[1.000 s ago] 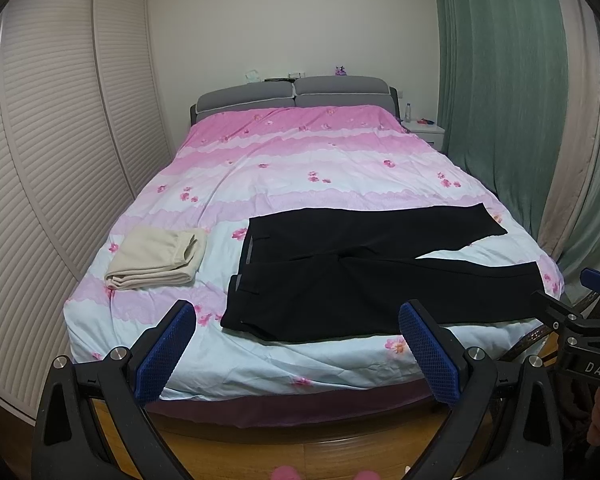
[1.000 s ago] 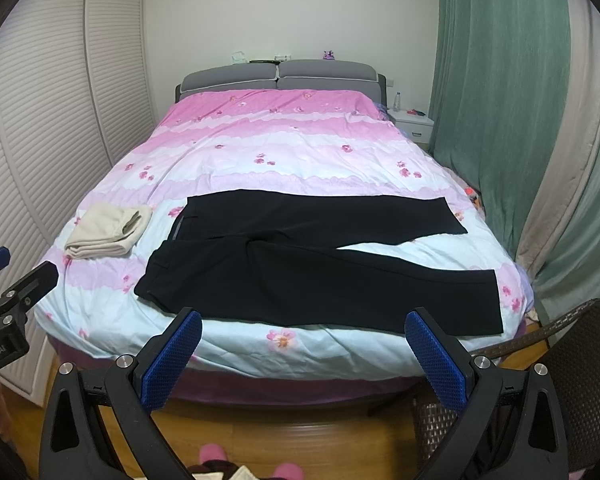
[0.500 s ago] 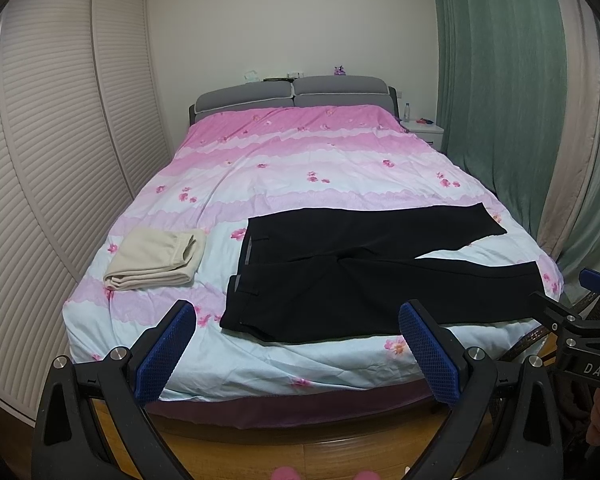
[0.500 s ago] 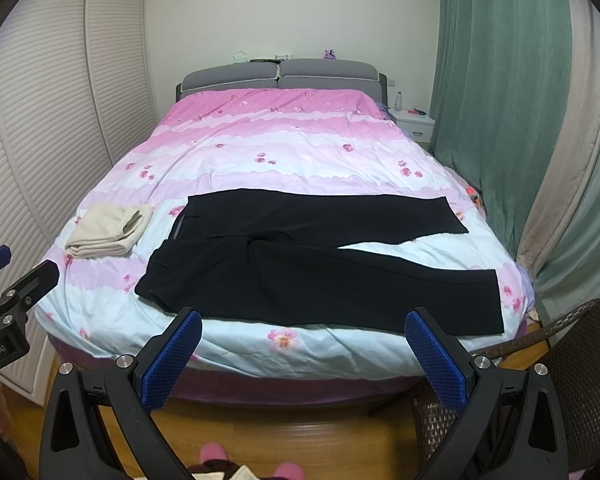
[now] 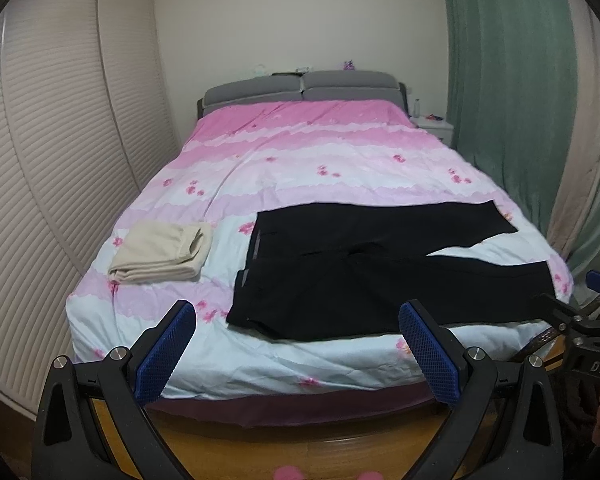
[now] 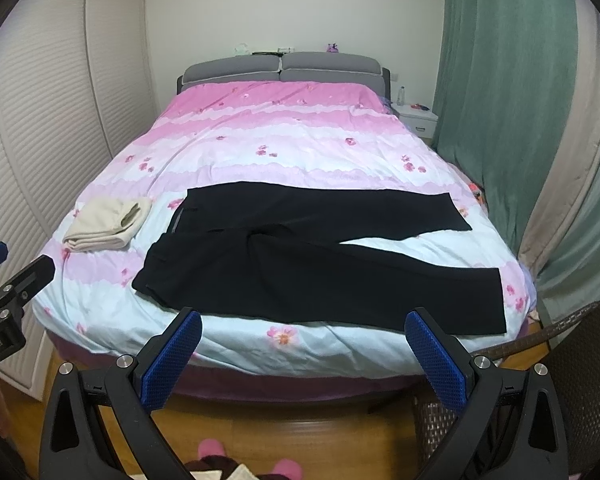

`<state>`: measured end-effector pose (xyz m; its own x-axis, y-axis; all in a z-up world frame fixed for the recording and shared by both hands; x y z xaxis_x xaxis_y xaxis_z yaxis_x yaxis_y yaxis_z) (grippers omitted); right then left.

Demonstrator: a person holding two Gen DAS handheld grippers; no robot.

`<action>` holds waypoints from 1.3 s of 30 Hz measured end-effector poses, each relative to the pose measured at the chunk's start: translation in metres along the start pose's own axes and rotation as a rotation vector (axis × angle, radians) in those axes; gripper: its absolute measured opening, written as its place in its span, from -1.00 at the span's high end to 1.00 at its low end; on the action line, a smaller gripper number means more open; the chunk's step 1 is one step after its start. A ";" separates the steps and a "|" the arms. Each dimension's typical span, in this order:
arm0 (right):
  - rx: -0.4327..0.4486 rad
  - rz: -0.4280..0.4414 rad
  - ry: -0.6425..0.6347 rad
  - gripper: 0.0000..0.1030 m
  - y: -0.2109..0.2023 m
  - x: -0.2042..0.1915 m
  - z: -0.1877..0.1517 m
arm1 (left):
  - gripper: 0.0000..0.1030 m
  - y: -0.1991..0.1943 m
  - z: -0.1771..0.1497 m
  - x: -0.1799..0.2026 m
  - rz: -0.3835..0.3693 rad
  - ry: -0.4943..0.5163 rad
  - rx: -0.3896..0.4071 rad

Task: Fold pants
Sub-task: 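Grasp the black trousers' waistband with the left gripper while the right gripper grasps it too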

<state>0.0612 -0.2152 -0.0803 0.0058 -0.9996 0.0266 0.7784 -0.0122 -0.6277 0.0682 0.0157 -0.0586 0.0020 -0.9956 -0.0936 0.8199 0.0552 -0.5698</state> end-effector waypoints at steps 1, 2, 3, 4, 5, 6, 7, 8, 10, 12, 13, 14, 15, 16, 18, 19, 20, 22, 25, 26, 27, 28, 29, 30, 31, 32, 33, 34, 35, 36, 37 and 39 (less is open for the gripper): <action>-0.006 0.002 0.002 -0.99 0.003 0.000 -0.001 | -1.00 0.004 -0.003 -0.003 0.010 -0.003 -0.009; -0.013 0.006 0.005 -0.99 0.008 0.000 -0.002 | -1.00 0.009 -0.007 -0.008 0.024 -0.008 -0.023; -0.019 0.018 0.014 -0.99 0.012 -0.001 -0.005 | -1.00 0.014 -0.013 -0.013 0.037 -0.013 -0.038; -0.026 0.031 0.024 -0.99 0.017 -0.002 -0.007 | -1.00 0.020 -0.020 -0.019 0.046 -0.021 -0.054; -0.035 0.042 0.033 -0.99 0.022 -0.003 -0.009 | -1.00 0.025 -0.025 -0.023 0.053 -0.024 -0.068; -0.050 0.049 0.039 -0.99 0.028 -0.005 -0.014 | -1.00 0.033 -0.032 -0.029 0.063 -0.029 -0.092; -0.065 0.055 0.044 -0.99 0.036 -0.007 -0.018 | -1.00 0.042 -0.038 -0.035 0.063 -0.035 -0.111; -0.074 0.057 0.047 -0.99 0.043 -0.008 -0.021 | -1.00 0.053 -0.043 -0.040 0.066 -0.041 -0.133; -0.109 0.054 0.047 -0.99 0.062 -0.013 -0.030 | -1.00 0.073 -0.053 -0.049 0.066 -0.056 -0.166; -0.157 0.053 0.045 -0.99 0.087 -0.019 -0.040 | -1.00 0.099 -0.064 -0.059 0.074 -0.060 -0.216; -0.179 0.058 0.049 -0.99 0.099 -0.021 -0.044 | -1.00 0.110 -0.068 -0.060 0.068 -0.059 -0.233; -0.194 0.061 0.056 -0.99 0.110 -0.022 -0.046 | -1.00 0.122 -0.070 -0.062 0.060 -0.058 -0.244; -0.220 0.058 0.070 -0.99 0.124 -0.024 -0.050 | -1.00 0.141 -0.075 -0.066 0.053 -0.051 -0.271; -0.238 0.061 0.087 -0.99 0.136 -0.026 -0.053 | -1.00 0.153 -0.077 -0.067 0.047 -0.045 -0.291; -0.285 0.051 0.126 -0.99 0.165 -0.028 -0.060 | -1.00 0.188 -0.086 -0.071 0.030 -0.035 -0.358; -0.311 0.044 0.143 -0.99 0.177 -0.028 -0.063 | -1.00 0.201 -0.090 -0.074 0.023 -0.038 -0.379; -0.352 0.039 0.166 -0.99 0.195 -0.029 -0.067 | -1.00 0.217 -0.093 -0.075 0.008 -0.043 -0.408; -0.408 0.035 0.214 -0.99 0.219 -0.029 -0.073 | -1.00 0.250 -0.103 -0.079 -0.018 -0.061 -0.484; -0.483 0.002 0.294 -0.98 0.260 -0.029 -0.086 | -1.00 0.287 -0.113 -0.081 -0.048 -0.075 -0.562; -0.497 -0.008 0.305 -0.98 0.269 -0.027 -0.090 | -1.00 0.300 -0.117 -0.081 -0.057 -0.077 -0.588; -0.523 -0.025 0.320 -0.98 0.279 -0.026 -0.095 | -1.00 0.308 -0.119 -0.082 -0.064 -0.078 -0.602; -0.549 -0.035 0.342 -0.98 0.291 -0.026 -0.101 | -1.00 0.319 -0.124 -0.082 -0.075 -0.084 -0.623; -0.569 -0.045 0.354 -0.97 0.299 -0.026 -0.106 | -1.00 0.328 -0.128 -0.082 -0.082 -0.089 -0.639; -0.587 -0.060 0.364 -0.97 0.306 -0.026 -0.110 | -1.00 0.339 -0.135 -0.081 -0.088 -0.099 -0.669; -0.603 -0.070 0.370 -0.96 0.314 -0.025 -0.115 | -1.00 0.345 -0.141 -0.081 -0.092 -0.108 -0.691; -0.632 -0.087 0.373 -0.90 0.322 -0.024 -0.121 | -1.00 0.353 -0.148 -0.082 -0.091 -0.119 -0.721; -0.650 -0.092 0.382 -0.88 0.329 -0.023 -0.125 | -1.00 0.361 -0.154 -0.082 -0.093 -0.135 -0.748; -0.666 -0.089 0.395 -0.87 0.333 -0.023 -0.129 | -1.00 0.366 -0.158 -0.082 -0.100 -0.148 -0.761; -0.678 -0.090 0.405 -0.86 0.338 -0.023 -0.132 | -1.00 0.371 -0.163 -0.081 -0.103 -0.163 -0.781; -0.686 -0.093 0.414 -0.86 0.342 -0.022 -0.133 | -1.00 0.375 -0.167 -0.080 -0.107 -0.178 -0.796; -0.690 -0.090 0.428 -0.86 0.347 -0.023 -0.135 | -1.00 0.379 -0.170 -0.079 -0.117 -0.197 -0.808; -0.698 -0.087 0.436 -0.85 0.353 -0.023 -0.138 | -1.00 0.388 -0.179 -0.074 -0.147 -0.254 -0.854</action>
<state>0.2493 -0.1998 -0.4103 -0.3924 -0.9123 -0.1167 0.1949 0.0416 -0.9799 0.2836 0.1248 -0.4191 0.1403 -0.9781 0.1536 0.1174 -0.1376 -0.9835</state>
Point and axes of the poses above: each gripper's, at about its wrist camera, not at the fingertips, and y roughly the way its jaws point, x to its right, z to its top, the point moved 8 cm from there along y, roughly the way its jaws point, and after that the axes turned 5 degrees about x, right-handed, at the moved point
